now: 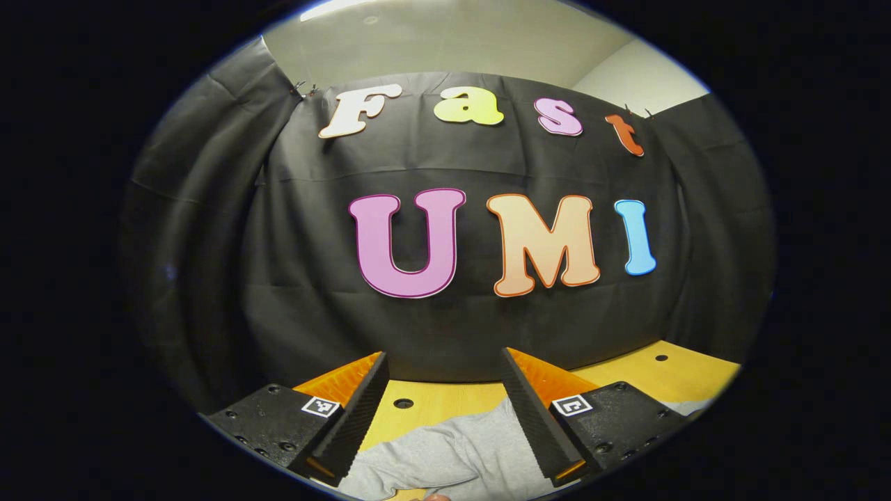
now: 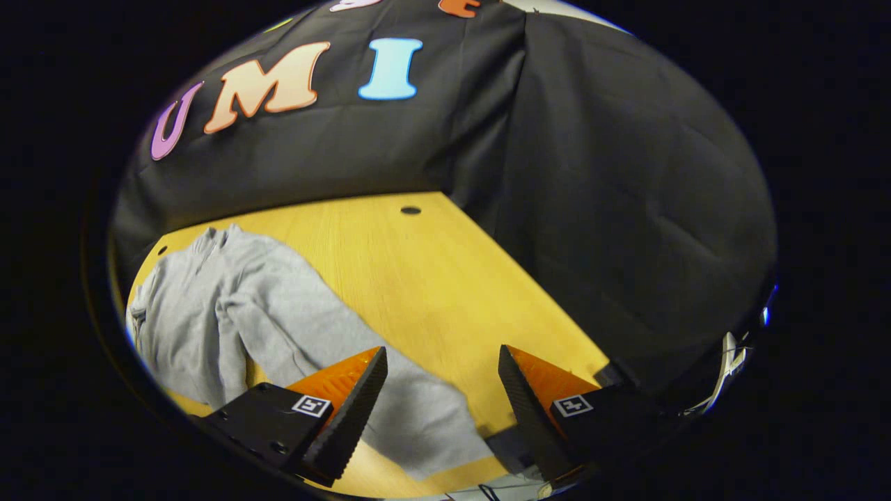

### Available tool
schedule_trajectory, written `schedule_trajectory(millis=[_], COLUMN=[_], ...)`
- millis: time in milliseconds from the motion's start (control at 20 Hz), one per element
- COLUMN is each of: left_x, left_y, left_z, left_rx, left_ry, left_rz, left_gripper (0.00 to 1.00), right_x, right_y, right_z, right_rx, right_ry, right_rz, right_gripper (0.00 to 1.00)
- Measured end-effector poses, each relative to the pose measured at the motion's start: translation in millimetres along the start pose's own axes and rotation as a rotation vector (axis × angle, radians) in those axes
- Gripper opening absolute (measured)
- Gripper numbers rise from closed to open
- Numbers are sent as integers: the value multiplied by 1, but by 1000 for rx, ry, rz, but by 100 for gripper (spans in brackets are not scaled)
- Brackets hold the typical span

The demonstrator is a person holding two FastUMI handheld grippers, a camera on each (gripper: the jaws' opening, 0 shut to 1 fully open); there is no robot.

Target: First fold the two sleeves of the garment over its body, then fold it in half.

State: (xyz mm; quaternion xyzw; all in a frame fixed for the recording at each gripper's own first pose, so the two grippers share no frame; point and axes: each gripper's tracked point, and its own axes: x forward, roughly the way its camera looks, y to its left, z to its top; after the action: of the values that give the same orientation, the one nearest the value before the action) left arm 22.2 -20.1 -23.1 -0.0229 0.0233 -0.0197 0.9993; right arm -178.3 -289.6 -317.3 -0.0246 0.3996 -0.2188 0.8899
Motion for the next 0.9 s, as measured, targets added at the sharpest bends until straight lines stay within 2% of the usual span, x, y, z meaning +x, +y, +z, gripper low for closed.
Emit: schedule_trajectory(millis=[250, 450, 500, 600, 750, 900], left_x=[-1, -2, -3, -5, -7, -8], left_y=[0, -2, -3, -2, 0, 2], left_z=[-18, -14, -15, -13, -12, -15], left_rx=[-39, -44, -42, -38, -37, -37], left_ry=[45, 37, 37, 34, 28, 35], left_rz=[7, 5, 4, 7, 14, 19], left_gripper=[95, 95, 95, 95, 94, 95], right_x=[6, 14, 16, 16, 18, 21], right_y=[-3, 0, 2, 10, 20, 25], right_z=[-64, -83, -83, -84, -85, -81], right_rx=[-10, 5, 6, 30, 50, 36], right_ry=[171, 255, 269, 301, 345, 350], right_rz=[2, 21, 37, 69, 104, 96], right_gripper=[100, 98, 100, 93, 70, 14])
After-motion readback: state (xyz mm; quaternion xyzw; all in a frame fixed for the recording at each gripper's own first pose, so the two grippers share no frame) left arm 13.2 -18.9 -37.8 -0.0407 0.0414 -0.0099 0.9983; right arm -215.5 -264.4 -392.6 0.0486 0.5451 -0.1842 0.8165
